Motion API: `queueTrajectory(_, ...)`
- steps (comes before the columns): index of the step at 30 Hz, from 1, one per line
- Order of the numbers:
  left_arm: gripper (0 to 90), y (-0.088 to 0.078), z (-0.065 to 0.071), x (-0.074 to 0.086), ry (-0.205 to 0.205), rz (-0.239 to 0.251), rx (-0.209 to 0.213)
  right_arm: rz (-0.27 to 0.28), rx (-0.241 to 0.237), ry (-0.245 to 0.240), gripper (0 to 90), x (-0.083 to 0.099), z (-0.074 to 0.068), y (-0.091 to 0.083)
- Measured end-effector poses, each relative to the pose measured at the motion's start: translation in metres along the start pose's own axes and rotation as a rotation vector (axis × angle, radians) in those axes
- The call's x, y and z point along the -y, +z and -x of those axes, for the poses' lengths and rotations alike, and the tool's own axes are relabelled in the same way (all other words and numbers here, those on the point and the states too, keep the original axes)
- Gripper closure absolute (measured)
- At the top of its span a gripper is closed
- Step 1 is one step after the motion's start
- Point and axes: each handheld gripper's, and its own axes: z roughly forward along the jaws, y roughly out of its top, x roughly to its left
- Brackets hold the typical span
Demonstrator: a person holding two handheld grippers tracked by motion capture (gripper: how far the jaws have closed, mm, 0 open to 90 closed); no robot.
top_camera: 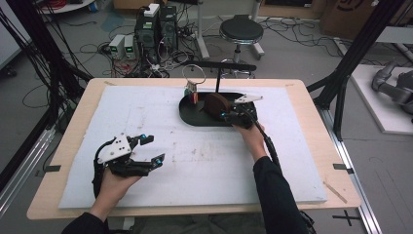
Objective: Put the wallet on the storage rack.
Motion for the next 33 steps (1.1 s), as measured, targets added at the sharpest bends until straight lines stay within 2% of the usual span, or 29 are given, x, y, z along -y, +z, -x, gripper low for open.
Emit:
queueTrajectory(5,25.5,-0.001,0.000,0.000,0.002,-0.002,-0.003,-0.020,0.026,-0.025,40.2,-0.003,-0.001,-0.007)
queueTrajectory(12,25.6,-0.001,-0.002,-0.001,0.004,-0.005,-0.011,-0.019,0.004,-0.038,34.7,-0.004,-0.002,-0.025)
queueTrajectory(18,25.6,0.003,-0.004,0.000,0.000,-0.016,-0.024,0.002,-0.041,-0.049,29.5,0.000,0.001,-0.048)
queueTrajectory(24,25.6,0.005,-0.007,0.001,-0.010,-0.035,-0.040,0.035,-0.083,-0.049,25.7,0.006,0.002,-0.078)
queueTrajectory(26,25.6,0.006,-0.008,0.003,-0.017,-0.058,-0.076,0.052,-0.091,-0.046,24.0,0.010,0.002,-0.089)
queueTrajectory(28,25.6,0.007,-0.010,0.004,-0.031,-0.066,-0.083,0.064,-0.096,-0.043,22.5,0.014,0.003,-0.098)
queueTrajectory(33,25.6,0.005,-0.014,0.007,-0.049,-0.079,-0.139,0.098,-0.109,-0.028,22.0,0.027,0.005,-0.122)
